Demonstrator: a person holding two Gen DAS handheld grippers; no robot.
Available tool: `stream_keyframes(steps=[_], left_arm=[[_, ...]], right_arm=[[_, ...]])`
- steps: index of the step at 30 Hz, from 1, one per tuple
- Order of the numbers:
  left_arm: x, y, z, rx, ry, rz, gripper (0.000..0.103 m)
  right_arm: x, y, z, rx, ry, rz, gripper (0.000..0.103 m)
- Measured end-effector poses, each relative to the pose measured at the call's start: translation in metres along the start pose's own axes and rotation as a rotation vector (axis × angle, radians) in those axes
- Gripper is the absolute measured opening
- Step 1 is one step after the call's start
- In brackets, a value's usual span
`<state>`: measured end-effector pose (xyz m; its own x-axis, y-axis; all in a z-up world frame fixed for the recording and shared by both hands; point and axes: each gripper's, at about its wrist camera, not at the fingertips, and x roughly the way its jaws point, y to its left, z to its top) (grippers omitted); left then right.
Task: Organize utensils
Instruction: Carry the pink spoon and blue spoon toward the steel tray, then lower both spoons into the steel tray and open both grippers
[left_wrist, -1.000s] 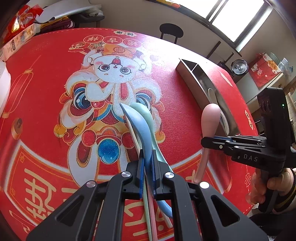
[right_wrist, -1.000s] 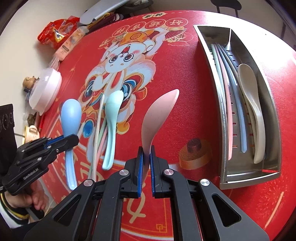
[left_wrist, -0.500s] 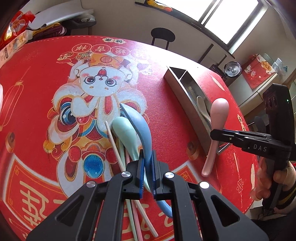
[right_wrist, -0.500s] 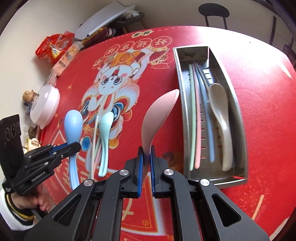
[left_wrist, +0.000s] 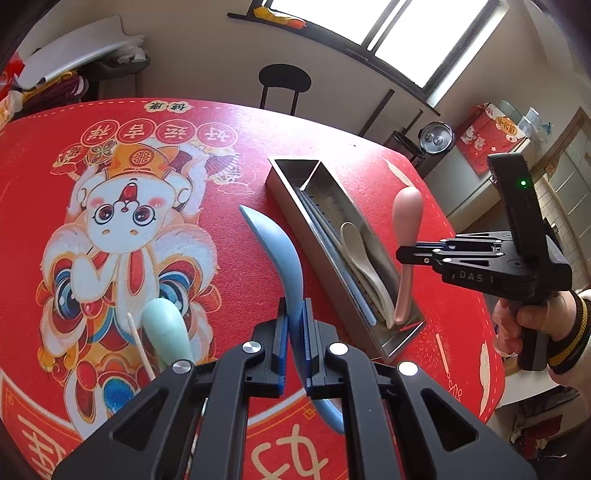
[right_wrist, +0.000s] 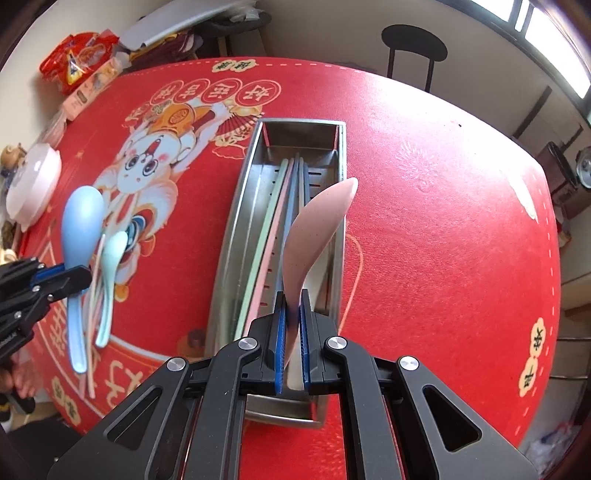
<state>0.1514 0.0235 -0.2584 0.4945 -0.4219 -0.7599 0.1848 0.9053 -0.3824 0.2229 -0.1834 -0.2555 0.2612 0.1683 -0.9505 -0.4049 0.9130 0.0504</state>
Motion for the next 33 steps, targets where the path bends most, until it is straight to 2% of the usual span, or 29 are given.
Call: stream_keyframes(steps=[6,13,17,19,20,21,23,33], left_arm=[[0.010,-0.010,0.003,0.007,0.016,-0.004,0.007],[0.015,-0.011,0.004,0.006,0.036,0.005,0.007],[0.021,-0.013,0.005,0.006,0.052,0.007,0.007],[0.026,-0.016,0.008,0.009,0.062,0.005,0.007],[0.029,-0.018,0.009,0.013,0.068,0.005,0.007],[0.032,-0.021,0.011,0.016,0.075,0.004,0.007],[0.041,-0.028,0.015,0.025,0.092,0.000,0.007],[0.107,-0.079,0.039,0.100,0.194,0.010,0.007]], right_arm=[[0.026,0.000,0.003,-0.035,0.070,-0.027,0.007],[0.043,-0.004,0.004,0.026,0.108,-0.035,0.008],[0.037,-0.010,0.003,0.093,0.093,-0.006,0.009],[0.030,-0.013,0.000,0.116,0.075,0.010,0.016],[0.025,-0.015,-0.002,0.129,0.062,0.006,0.041],[0.018,-0.018,-0.005,0.146,0.039,0.009,0.073],[0.005,-0.024,-0.011,0.174,-0.019,0.014,0.074],[-0.016,-0.059,-0.033,0.267,-0.046,-0.004,0.074]])
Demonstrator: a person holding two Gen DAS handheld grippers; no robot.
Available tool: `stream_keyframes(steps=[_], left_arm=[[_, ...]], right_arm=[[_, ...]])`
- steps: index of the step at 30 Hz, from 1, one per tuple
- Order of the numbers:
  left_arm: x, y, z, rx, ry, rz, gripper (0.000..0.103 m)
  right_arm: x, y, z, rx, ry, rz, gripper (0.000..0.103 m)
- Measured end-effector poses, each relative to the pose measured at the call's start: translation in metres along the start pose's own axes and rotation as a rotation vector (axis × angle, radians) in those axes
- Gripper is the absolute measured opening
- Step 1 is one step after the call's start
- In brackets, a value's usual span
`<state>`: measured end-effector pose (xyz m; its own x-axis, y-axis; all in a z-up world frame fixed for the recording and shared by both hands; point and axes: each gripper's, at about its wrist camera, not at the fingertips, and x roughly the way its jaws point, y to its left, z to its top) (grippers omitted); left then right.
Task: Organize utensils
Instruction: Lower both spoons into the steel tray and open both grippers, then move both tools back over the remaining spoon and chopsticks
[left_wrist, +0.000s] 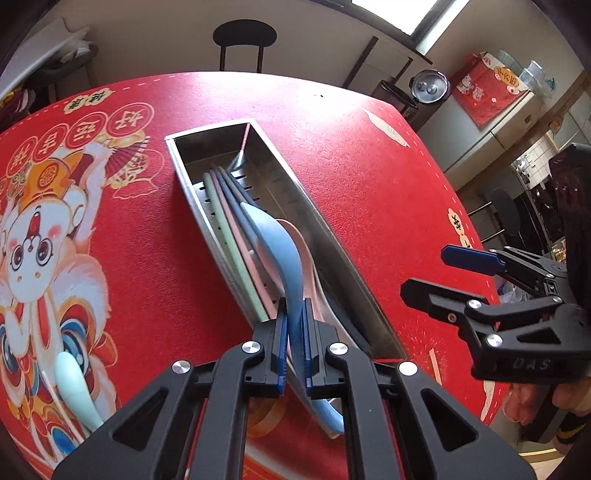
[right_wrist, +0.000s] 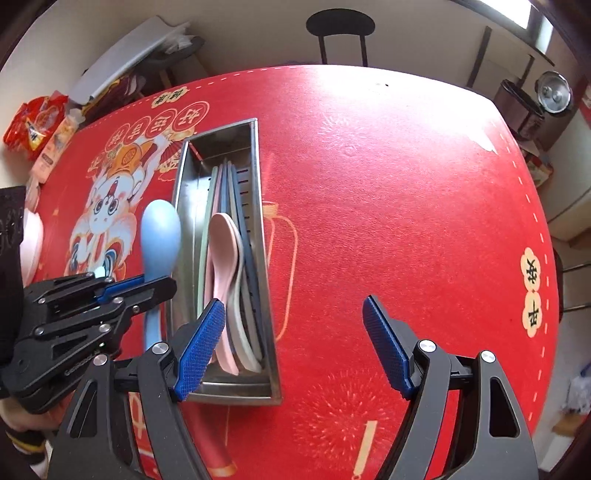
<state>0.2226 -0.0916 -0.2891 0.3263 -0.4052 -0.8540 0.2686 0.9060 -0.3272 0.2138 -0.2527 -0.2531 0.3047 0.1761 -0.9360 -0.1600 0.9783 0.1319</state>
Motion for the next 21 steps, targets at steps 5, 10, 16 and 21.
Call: stream_keyframes(steps=[5,10,16,21], left_arm=[[0.000,-0.005,0.009,0.007,-0.029,0.022,0.041],[-0.035,0.019,0.003,-0.030,-0.101,0.031,0.075],[-0.083,0.079,-0.029,-0.118,-0.142,0.120,0.097],[-0.109,0.132,-0.077,-0.219,-0.125,0.227,0.097]], right_arm=[[-0.002,-0.012,-0.007,0.032,0.004,0.012,0.074],[-0.007,-0.001,-0.011,0.031,-0.015,0.035,0.074],[-0.006,0.047,-0.017,-0.024,-0.038,0.097,0.074],[0.002,0.097,-0.023,-0.109,-0.026,0.129,0.074]])
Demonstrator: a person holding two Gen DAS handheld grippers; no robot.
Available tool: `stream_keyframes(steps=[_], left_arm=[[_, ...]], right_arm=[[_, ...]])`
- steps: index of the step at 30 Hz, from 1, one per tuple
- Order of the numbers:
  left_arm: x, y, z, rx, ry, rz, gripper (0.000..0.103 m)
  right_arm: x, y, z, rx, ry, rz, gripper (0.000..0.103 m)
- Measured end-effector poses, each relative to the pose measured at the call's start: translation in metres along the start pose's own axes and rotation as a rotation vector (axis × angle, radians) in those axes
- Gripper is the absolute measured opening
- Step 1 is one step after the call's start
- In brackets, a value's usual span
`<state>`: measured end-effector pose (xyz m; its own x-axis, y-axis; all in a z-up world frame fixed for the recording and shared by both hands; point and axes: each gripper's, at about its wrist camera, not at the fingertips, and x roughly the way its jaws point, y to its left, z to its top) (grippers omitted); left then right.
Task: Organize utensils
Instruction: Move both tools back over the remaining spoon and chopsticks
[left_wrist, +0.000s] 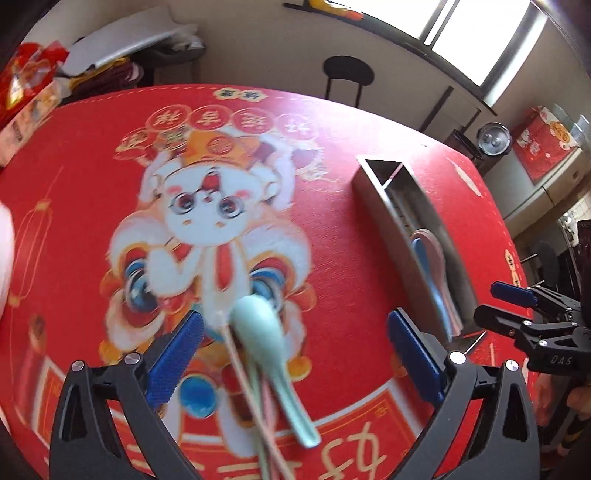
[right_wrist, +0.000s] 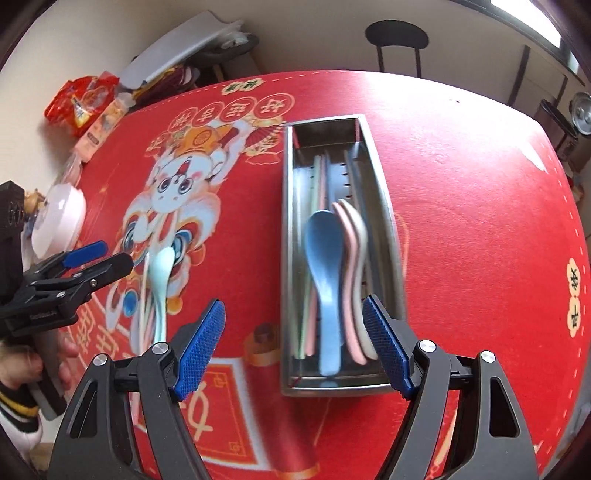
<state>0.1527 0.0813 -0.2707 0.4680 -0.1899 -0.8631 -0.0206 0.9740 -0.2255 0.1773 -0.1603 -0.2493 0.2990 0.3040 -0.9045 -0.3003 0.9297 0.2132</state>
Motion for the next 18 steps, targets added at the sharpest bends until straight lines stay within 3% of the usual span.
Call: stream_keyframes(steps=[5,11,18], left_arm=[[-0.005,0.046,-0.039,-0.073,0.032,0.061,0.097],[0.005,0.064,-0.076,-0.081,0.093,0.109,0.097],[0.000,0.082,-0.091,-0.126,0.064,0.131,0.097]], right_arm=[[0.017,0.043,-0.007,-0.081,0.037,0.024,0.074],[0.041,0.080,-0.016,-0.155,0.087,0.046,0.074],[0.061,0.115,-0.022,-0.261,0.109,0.099,0.071]])
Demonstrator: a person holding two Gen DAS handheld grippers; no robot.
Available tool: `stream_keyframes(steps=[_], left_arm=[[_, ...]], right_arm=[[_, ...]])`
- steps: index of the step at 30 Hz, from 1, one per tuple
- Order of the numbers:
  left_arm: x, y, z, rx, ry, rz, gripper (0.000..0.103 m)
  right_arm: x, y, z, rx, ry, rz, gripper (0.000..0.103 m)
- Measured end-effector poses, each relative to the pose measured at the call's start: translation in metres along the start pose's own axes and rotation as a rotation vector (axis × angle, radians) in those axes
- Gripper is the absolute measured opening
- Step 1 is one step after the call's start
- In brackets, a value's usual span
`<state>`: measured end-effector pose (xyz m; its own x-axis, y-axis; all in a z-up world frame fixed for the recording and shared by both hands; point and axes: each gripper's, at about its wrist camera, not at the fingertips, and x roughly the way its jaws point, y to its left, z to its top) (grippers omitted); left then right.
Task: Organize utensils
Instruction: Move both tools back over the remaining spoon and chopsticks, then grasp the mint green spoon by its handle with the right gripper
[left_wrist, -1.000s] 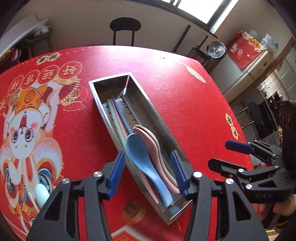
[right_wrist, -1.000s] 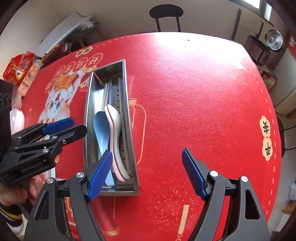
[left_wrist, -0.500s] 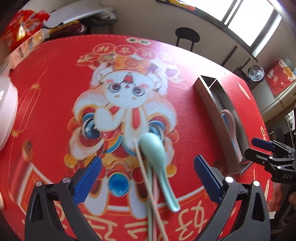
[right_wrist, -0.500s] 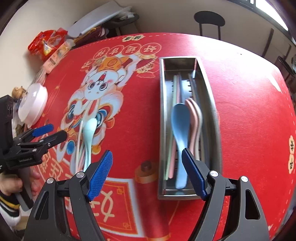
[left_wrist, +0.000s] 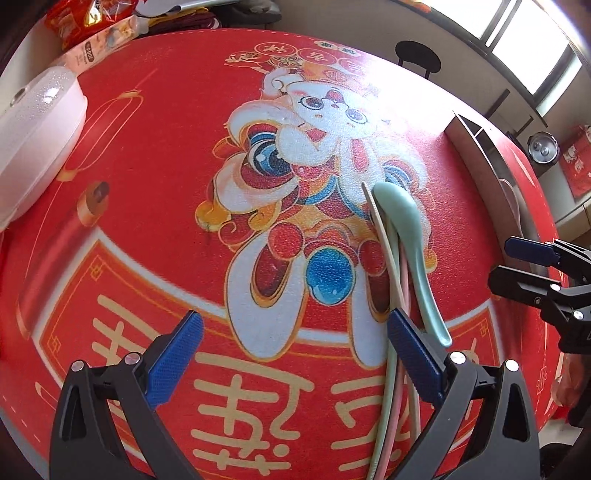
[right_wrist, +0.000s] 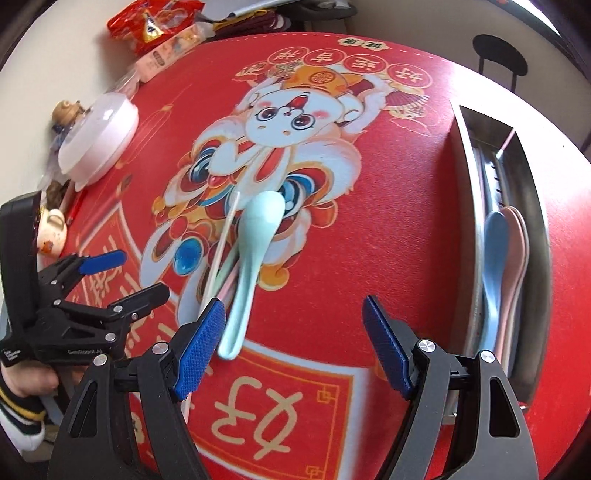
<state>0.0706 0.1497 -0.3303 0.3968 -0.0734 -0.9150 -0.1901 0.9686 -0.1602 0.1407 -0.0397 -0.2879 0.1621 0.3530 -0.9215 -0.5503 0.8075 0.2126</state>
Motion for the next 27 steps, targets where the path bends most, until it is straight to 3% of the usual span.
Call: stream_keyframes(steps=[1,3,4,13,18,20,27], left_arm=[[0.000,0.003,-0.001,-0.005,-0.001,0.002,0.097],[0.000,0.009,-0.001,-0.020,-0.005,-0.001,0.097],[-0.001,0.012,-0.001,-0.029,-0.009,-0.003,0.097],[-0.006,0.015,0.000,-0.064,-0.037,-0.044,0.097],[-0.004,-0.005,-0.004,-0.013,-0.032,-0.088,0.097],[-0.002,-0.015,-0.006,0.014,-0.023,-0.099,0.097],[0.013,-0.043,-0.007,0.096,0.009,-0.087,0.097]], right_arm=[[0.004,0.004,0.002,-0.020,0.003,0.001,0.065],[0.014,0.012,0.006,-0.049,0.023,-0.009,0.039],[0.020,0.015,0.008,-0.059,0.035,-0.012,0.036],[0.053,0.026,0.020,-0.070,0.074,0.018,0.027],[0.058,0.035,0.021,-0.092,0.069,0.009,0.026],[0.058,0.037,0.020,-0.116,0.067,-0.015,0.020],[0.053,0.025,0.011,-0.094,0.063,-0.004,0.016]])
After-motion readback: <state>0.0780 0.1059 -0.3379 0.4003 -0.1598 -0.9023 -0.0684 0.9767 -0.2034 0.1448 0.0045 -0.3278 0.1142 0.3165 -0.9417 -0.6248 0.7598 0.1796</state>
